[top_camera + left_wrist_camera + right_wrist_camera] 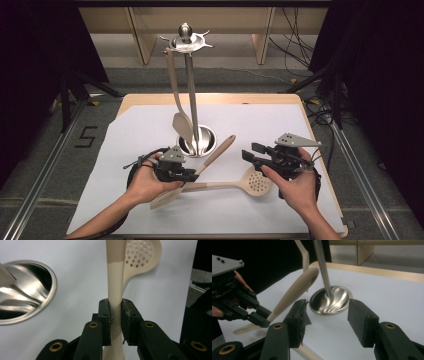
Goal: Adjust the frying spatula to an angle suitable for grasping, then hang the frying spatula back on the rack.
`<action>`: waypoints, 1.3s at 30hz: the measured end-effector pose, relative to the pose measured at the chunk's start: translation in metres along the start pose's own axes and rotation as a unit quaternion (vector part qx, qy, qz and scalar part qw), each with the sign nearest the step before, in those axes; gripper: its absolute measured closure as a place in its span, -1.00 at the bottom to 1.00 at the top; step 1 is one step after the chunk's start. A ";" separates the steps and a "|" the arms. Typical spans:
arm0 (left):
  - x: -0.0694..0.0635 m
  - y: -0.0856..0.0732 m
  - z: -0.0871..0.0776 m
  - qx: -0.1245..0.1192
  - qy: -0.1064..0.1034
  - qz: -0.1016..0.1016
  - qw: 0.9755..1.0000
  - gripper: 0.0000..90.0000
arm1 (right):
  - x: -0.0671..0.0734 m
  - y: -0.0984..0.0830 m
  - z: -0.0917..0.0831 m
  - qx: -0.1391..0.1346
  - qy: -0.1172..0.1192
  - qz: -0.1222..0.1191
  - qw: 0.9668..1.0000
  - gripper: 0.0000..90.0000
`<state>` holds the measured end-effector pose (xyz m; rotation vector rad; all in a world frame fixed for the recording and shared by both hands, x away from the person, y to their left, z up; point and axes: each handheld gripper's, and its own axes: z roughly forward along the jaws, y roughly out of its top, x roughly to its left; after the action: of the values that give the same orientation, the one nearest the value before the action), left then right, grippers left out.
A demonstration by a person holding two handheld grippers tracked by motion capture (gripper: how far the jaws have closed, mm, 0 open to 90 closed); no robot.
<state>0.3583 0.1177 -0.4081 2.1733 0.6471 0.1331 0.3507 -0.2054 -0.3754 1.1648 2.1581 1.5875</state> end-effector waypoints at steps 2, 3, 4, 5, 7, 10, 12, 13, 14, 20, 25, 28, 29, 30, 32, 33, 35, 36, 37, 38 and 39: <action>0.001 0.004 -0.002 -0.011 0.013 0.006 1.000 0.74 | 0.006 0.002 0.006 0.002 0.010 -0.008 1.000 0.11; 0.001 0.006 -0.002 -0.020 0.017 0.004 1.000 0.74 | 0.006 0.002 0.006 0.002 0.010 -0.008 1.000 0.11; 0.001 0.008 -0.002 -0.022 0.023 -0.002 0.999 0.74 | 0.010 0.005 0.009 -0.001 0.018 -0.010 1.000 0.10; 0.002 0.010 -0.002 -0.028 0.022 0.006 0.999 0.74 | 0.013 0.006 0.011 -0.001 0.019 -0.001 1.000 0.10; 0.000 0.013 -0.002 -0.037 0.030 -0.010 0.999 0.74 | 0.016 0.007 0.012 0.000 0.021 0.003 1.000 0.10; 0.002 0.017 -0.003 -0.051 0.033 -0.002 0.998 0.74 | 0.018 0.010 0.016 -0.006 0.021 -0.015 1.000 0.09; 0.001 0.018 -0.003 -0.058 0.035 -0.016 0.998 0.74 | 0.020 0.012 0.018 -0.008 0.020 -0.015 1.000 0.09; 0.002 0.019 -0.004 -0.060 0.038 -0.009 0.997 0.74 | 0.023 0.013 0.017 -0.004 0.020 0.002 1.000 0.09; 0.002 0.019 -0.005 -0.063 0.043 -0.006 0.997 0.74 | 0.022 0.014 0.018 -0.016 0.020 -0.012 1.000 0.09; -0.002 0.025 -0.009 -0.074 0.053 -0.002 0.996 0.74 | 0.026 0.021 0.023 -0.022 0.027 -0.006 0.999 0.08; -0.004 0.029 -0.008 -0.085 0.070 0.007 0.994 0.74 | 0.031 0.029 0.033 -0.014 0.041 0.013 0.999 0.02; -0.004 0.030 -0.007 -0.087 0.072 0.004 0.994 0.74 | 0.030 0.030 0.038 -0.014 0.045 0.008 0.999 0.02; -0.005 0.030 -0.006 -0.091 0.072 -0.004 0.993 0.74 | 0.030 0.030 0.039 -0.014 0.041 0.012 0.999 0.02; -0.004 0.031 -0.007 -0.089 0.073 0.002 0.993 0.74 | 0.030 0.031 0.040 -0.015 0.041 0.010 0.999 0.02; -0.003 0.032 -0.006 -0.086 0.073 0.003 0.994 0.74 | 0.030 0.032 0.040 -0.017 0.042 0.016 0.999 0.02; -0.003 0.032 -0.006 -0.088 0.073 0.002 0.993 0.74 | 0.030 0.032 0.040 -0.018 0.039 0.016 0.999 0.02; -0.006 0.032 -0.003 -0.092 0.074 0.009 0.993 0.74 | 0.030 0.034 0.040 -0.022 0.038 0.023 0.999 0.03; -0.006 0.032 -0.003 -0.092 0.074 0.009 0.993 0.74 | 0.030 0.034 0.040 -0.022 0.038 0.023 0.999 0.03; -0.007 0.033 -0.003 -0.089 0.074 0.017 0.993 0.74 | 0.031 0.035 0.041 -0.029 0.042 0.026 0.998 0.03; -0.007 0.033 -0.004 -0.083 0.076 0.029 0.993 0.74 | 0.032 0.035 0.041 -0.028 0.038 0.025 0.999 0.03; -0.009 0.033 -0.002 -0.092 0.076 0.020 0.993 0.74 | 0.032 0.036 0.042 -0.024 0.036 0.018 0.999 0.04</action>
<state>0.3631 0.0976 -0.3807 2.0114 0.6505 0.3677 0.3711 -0.1495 -0.3514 1.1553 2.1426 1.7120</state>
